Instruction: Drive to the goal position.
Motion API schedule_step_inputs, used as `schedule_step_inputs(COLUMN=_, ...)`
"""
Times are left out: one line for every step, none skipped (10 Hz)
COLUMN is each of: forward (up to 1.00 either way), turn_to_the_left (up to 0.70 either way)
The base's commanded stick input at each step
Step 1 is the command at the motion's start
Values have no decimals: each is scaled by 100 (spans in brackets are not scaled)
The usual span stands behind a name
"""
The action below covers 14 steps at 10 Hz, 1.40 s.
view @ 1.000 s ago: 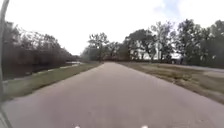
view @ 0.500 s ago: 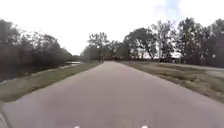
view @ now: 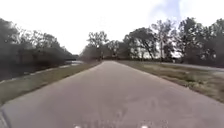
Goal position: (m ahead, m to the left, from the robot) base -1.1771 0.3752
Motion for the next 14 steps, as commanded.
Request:
schedule_step_inputs(forward=70, turn_to_the_left=0)
schedule_step_inputs(forward=70, turn_to_the_left=0)
schedule_step_inputs(forward=70, turn_to_the_left=0)
schedule_step_inputs(forward=70, turn_to_the_left=0)
schedule_step_inputs(forward=70, turn_to_the_left=0)
schedule_step_inputs(forward=70, turn_to_the_left=-15)
schedule_step_inputs(forward=70, turn_to_the_left=-35)
schedule_step_inputs(forward=70, turn_to_the_left=-35)
schedule_step_inputs(forward=70, turn_to_the_left=-35)
schedule_step_inputs(forward=70, turn_to_the_left=-19)
schedule_step_inputs(forward=70, turn_to_the_left=0)
schedule_step_inputs(forward=70, turn_to_the_left=0)
schedule_step_inputs(forward=70, turn_to_the_left=0)
schedule_step_inputs(forward=70, turn_to_the_left=0)
